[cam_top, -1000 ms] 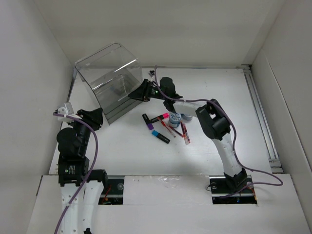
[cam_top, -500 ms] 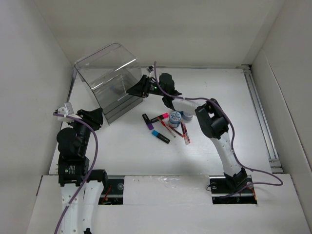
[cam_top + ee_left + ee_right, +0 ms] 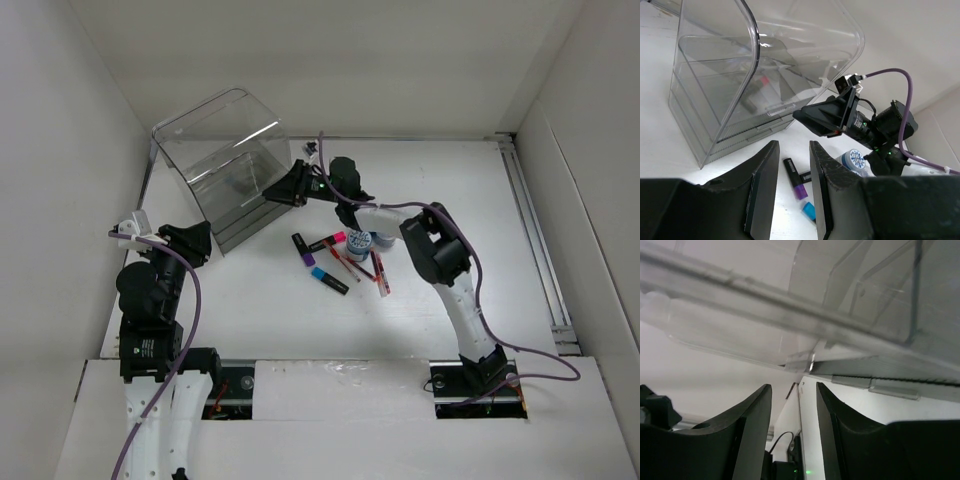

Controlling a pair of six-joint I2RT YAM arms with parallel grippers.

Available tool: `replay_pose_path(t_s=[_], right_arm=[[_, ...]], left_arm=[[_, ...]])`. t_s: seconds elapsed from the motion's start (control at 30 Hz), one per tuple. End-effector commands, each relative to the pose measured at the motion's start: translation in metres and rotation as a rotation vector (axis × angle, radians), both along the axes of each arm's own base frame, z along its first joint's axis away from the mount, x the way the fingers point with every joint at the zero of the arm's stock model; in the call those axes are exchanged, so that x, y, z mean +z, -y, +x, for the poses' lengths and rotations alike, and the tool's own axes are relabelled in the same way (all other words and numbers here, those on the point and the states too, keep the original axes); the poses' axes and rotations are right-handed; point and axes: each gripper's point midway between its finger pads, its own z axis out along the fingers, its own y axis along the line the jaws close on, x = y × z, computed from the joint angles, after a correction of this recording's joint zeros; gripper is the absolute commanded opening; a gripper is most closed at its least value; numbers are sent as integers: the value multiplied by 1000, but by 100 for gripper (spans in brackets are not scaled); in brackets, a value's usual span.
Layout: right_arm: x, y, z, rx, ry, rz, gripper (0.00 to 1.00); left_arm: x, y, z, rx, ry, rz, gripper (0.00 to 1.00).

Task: Sort the stationery into containers
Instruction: Open the drawer

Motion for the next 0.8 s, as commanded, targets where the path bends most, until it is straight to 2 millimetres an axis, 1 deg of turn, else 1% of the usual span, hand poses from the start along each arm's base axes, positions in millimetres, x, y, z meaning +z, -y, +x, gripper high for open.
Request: replay_pose_path(t_s=[0.0, 0.07, 0.1, 0.17, 0.3, 0.33, 0.37, 0.4, 0.43, 0.47, 0.5, 0.57, 0.6, 0.67, 0.77], right_arm=[[89, 16, -20, 32, 164, 160, 47], [101, 21, -28, 45, 186, 193, 47], [104, 25, -24, 37, 188, 202, 47], [104, 25, -25, 39, 177, 204, 47], [82, 19, -16, 37, 127, 170, 47], [70, 18, -12, 25, 108, 160, 47], [65, 17, -11, 25, 101, 154, 47], [64, 17, -8, 13, 92, 151, 47], [55, 14, -5, 12, 73, 138, 47], [51, 12, -2, 12, 66, 133, 47], [54, 12, 0, 1, 77, 132, 47], [43, 8, 6, -1, 65, 112, 47], [47, 7, 7, -1, 66, 113, 47], [39, 3, 11, 7, 56, 103, 47], [36, 2, 13, 7, 48, 98, 47]], left_arm=[[15, 1, 0, -10, 57, 13, 27], [15, 1, 0, -10, 57, 13, 27], [15, 1, 0, -10, 57, 13, 27], [17, 1, -2, -10, 66, 13, 27], [17, 1, -2, -10, 66, 13, 27], [17, 1, -2, -10, 66, 13, 27], [22, 2, -3, -10, 75, 13, 27], [22, 2, -3, -10, 75, 13, 27], [22, 2, -3, -10, 75, 13, 27], [22, 2, -3, -10, 75, 13, 27], [22, 2, -3, -10, 75, 13, 27], [22, 2, -3, -10, 75, 13, 27], [22, 2, -3, -10, 75, 13, 27], [20, 1, -1, -10, 66, 13, 27], [20, 1, -1, -10, 66, 13, 27]])
